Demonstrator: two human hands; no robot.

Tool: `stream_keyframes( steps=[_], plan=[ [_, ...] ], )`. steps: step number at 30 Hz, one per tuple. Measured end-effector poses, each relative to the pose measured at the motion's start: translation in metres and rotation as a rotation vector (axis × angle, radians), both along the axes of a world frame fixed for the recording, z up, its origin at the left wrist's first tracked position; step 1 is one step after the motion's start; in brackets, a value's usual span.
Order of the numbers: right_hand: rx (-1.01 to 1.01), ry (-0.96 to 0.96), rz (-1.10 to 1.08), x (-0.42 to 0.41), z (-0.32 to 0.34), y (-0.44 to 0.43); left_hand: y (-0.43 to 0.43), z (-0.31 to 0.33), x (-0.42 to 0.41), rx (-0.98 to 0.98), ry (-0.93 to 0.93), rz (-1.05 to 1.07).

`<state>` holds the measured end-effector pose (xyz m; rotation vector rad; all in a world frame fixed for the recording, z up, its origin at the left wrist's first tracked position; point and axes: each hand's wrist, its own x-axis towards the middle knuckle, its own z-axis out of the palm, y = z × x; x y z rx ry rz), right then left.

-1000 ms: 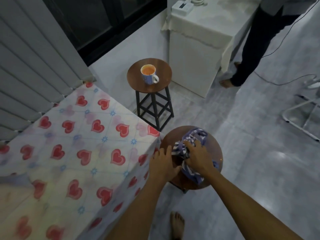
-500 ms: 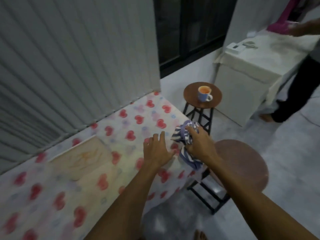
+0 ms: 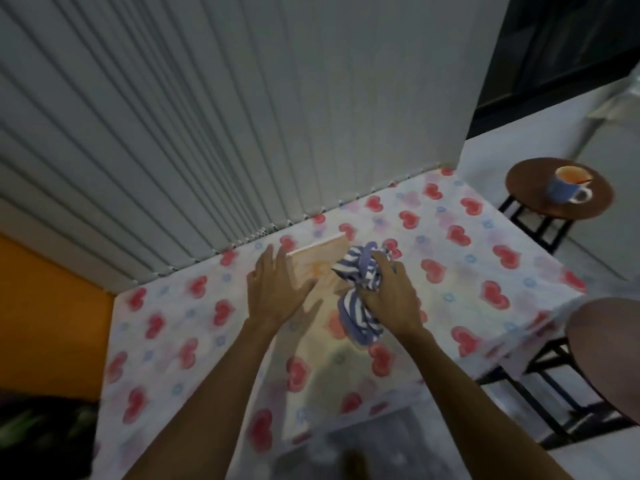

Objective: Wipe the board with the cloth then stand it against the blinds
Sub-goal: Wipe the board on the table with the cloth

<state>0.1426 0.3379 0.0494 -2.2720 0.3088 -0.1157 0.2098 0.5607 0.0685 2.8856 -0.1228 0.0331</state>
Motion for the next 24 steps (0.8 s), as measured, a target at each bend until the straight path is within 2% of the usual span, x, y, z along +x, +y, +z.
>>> stream_keyframes(
  steps=[3,7,9,15,18,24],
  plan=[
    [0.002,0.066,-0.003,-0.002,-0.013,0.017,0.025,-0.016,0.015,-0.108,0.114,0.111],
    [-0.148,-0.027,0.088,-0.014,-0.029,0.025,0.036,-0.038,0.028,-0.380,0.368,0.191],
    [-0.160,-0.050,0.060,-0.015,-0.035,0.025,0.034,-0.041,0.033,-0.506,0.425,0.218],
    [-0.192,-0.045,0.083,-0.008,-0.039,0.018,0.036,-0.047,0.045,-0.705,0.265,0.262],
    [-0.070,0.069,-0.058,0.000,-0.034,0.018,0.040,-0.049,0.054,-0.702,0.239,0.248],
    [-0.084,0.027,-0.016,0.014,-0.035,0.019,0.043,-0.049,0.070,-0.804,0.274,0.204]
  ],
)
